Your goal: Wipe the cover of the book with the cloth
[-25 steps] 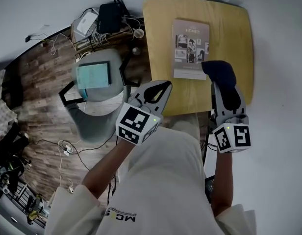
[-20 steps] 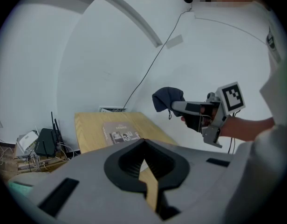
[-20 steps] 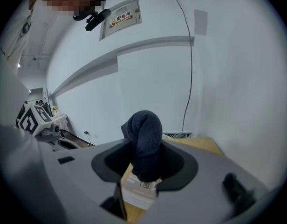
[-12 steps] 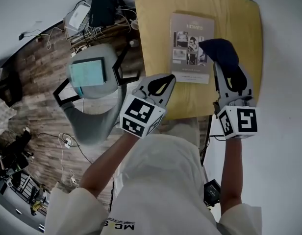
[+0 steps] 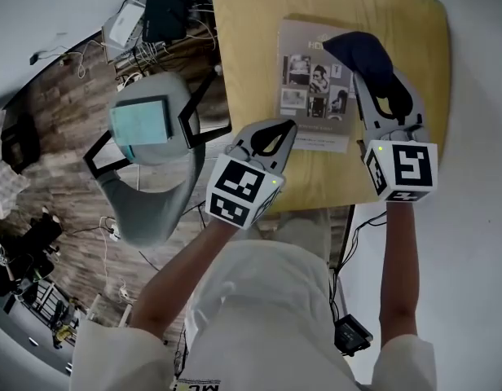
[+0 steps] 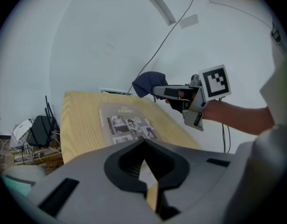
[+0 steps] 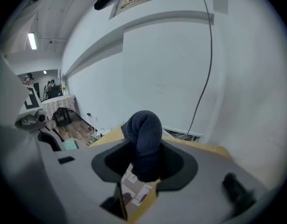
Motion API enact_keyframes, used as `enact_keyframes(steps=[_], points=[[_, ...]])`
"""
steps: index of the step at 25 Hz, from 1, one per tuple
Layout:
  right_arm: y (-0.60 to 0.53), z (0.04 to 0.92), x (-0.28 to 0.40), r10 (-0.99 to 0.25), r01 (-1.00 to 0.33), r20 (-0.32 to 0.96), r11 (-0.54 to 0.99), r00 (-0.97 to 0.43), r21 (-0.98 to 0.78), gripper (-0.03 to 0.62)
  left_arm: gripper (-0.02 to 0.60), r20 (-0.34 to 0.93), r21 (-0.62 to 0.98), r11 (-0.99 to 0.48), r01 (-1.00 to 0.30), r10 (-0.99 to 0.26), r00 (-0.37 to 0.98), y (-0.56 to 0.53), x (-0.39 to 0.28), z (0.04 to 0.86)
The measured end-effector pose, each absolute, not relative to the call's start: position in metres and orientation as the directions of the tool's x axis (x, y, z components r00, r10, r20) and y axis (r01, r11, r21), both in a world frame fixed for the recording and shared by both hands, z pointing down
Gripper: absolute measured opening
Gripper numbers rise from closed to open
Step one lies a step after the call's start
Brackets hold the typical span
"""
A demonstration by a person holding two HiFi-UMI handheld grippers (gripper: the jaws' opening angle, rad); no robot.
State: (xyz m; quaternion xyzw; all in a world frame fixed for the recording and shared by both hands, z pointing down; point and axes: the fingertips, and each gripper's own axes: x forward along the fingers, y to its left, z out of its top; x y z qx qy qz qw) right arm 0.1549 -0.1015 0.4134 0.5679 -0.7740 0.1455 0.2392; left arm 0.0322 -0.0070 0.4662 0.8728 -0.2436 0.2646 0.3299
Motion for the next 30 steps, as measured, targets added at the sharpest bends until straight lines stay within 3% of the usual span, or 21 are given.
enact_keyframes(steps=[11, 30], points=[[-0.137, 0.467, 0.167, -0.754, -0.892, 0.582, 0.44, -0.305, 0.103, 0.166, 0.009, 0.663, 0.436, -0.644, -0.629, -0.243, 0.708, -0.006, 0.04, 0.507], [-0.154, 0.526, 0.182, -0.648, -0.864, 0.711, 0.49, -0.274, 0.114, 0.164, 0.008, 0.693, 0.397, -0.665, -0.633, -0.235, 0.681, -0.007, 0.038, 0.525]])
